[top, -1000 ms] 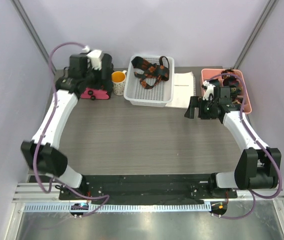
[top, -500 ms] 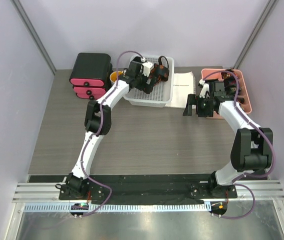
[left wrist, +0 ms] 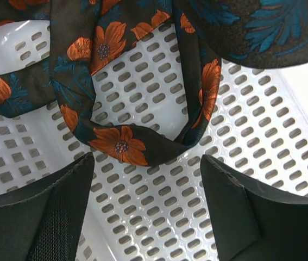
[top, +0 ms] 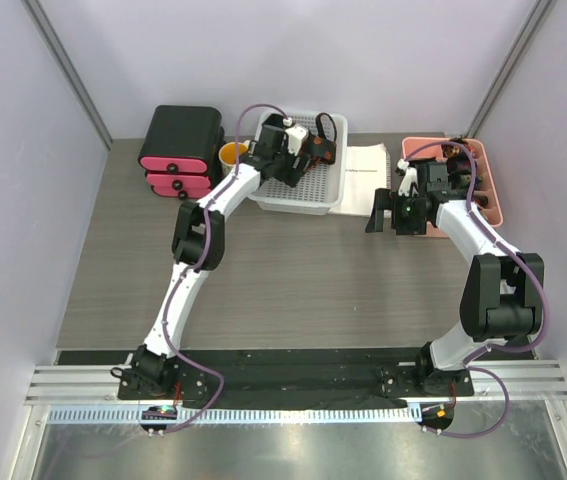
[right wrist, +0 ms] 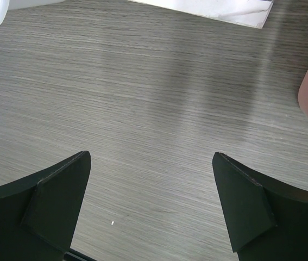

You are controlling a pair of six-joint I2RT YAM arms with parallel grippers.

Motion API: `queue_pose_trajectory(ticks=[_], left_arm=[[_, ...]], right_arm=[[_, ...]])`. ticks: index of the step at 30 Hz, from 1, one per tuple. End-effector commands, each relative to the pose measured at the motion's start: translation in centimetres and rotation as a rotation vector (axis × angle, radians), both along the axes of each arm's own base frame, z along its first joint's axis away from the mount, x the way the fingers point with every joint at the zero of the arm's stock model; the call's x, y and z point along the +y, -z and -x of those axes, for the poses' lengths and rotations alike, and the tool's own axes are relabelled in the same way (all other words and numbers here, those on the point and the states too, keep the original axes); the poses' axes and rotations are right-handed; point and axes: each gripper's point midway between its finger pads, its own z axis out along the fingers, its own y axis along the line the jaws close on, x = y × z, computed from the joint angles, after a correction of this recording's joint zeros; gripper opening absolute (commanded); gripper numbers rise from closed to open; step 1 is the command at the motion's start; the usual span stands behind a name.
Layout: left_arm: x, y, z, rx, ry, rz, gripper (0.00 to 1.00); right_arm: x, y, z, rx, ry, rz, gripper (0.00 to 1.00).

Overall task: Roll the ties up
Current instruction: Pick up the tie at the center of the board.

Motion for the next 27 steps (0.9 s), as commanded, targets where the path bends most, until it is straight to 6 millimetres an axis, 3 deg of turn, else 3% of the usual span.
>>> queue_pose_trajectory(ticks=[1,3,7,9,10,13,14,15,17,18,20,21,22,24,25,27], left_arm=[[-1.8,-1.9,-1.4,-0.083,0.037,0.046,0.79],[-2.3,-1.0,-1.4,-0.077,0.042,0.045,0.75],[-2.6,-1.5,-1.7,-0.104,0.040,0.042,0.48],[-2.6,-1.6,-1.3,-0.090,0.047,0.032,0.40],[-2.4,-1.7,-1.2,-0.092,0.056,0.017,0.27],[-2.0,-5.0,-1.3,-0.128,0.034,0.017,0.00],[-2.1,-6.7,-1.3,-0.152,0.036,0.037,0.00],[-2.3,-11.6,-1.4,-0.234,0.038,0.084,0.00],[-2.7,-17.1,-1.2,-0.331,0.039,0.136,0.00],[-2.4,-23.1,-0.7,-0.437,0.037,0.176,0.00],[-2.1,-29.3,-0.1,-0.578,0.023,0.193,0.00],[-1.5,-34.0,1.0,-0.664,0.019,0.225,0.00],[-1.0,-37.1,1.7,-0.727,0.013,0.255,0.00],[-0.6,-40.4,3.2,-0.778,0.009,0.299,0.00],[0.2,-44.1,5.0,-0.839,0.007,0.338,0.00],[0.6,-46.5,6.8,-0.859,0.005,0.386,0.00]], right_arm=[[-0.5,-1.8,-1.0,-0.060,0.007,0.023,1.00],[-0.6,-2.0,-0.9,-0.065,0.008,0.028,1.00],[-0.4,-2.5,-0.9,-0.072,0.002,0.022,1.00],[-0.4,-2.9,-1.0,-0.079,0.000,0.024,1.00],[-0.5,-3.2,-1.1,-0.088,0.002,0.024,1.00],[-0.4,-3.7,-0.7,-0.102,-0.001,0.021,1.00],[-0.4,-4.0,-0.7,-0.111,0.001,0.020,1.00],[-0.4,-4.0,-0.4,-0.111,0.000,0.019,1.00],[-0.5,-4.9,-0.3,-0.138,0.003,0.022,1.00],[-0.5,-5.0,-0.2,-0.143,0.004,0.023,1.00],[-0.4,-5.8,-0.1,-0.164,0.001,0.021,1.00],[-0.4,-6.0,-0.1,-0.171,0.001,0.017,1.00],[-0.3,-6.3,-0.1,-0.177,-0.001,0.013,1.00],[-0.2,-7.4,-0.3,-0.208,-0.006,0.008,1.00],[-0.2,-7.9,-0.5,-0.228,-0.005,0.007,1.00],[0.1,-9.7,-0.9,-0.291,-0.013,-0.008,1.00]])
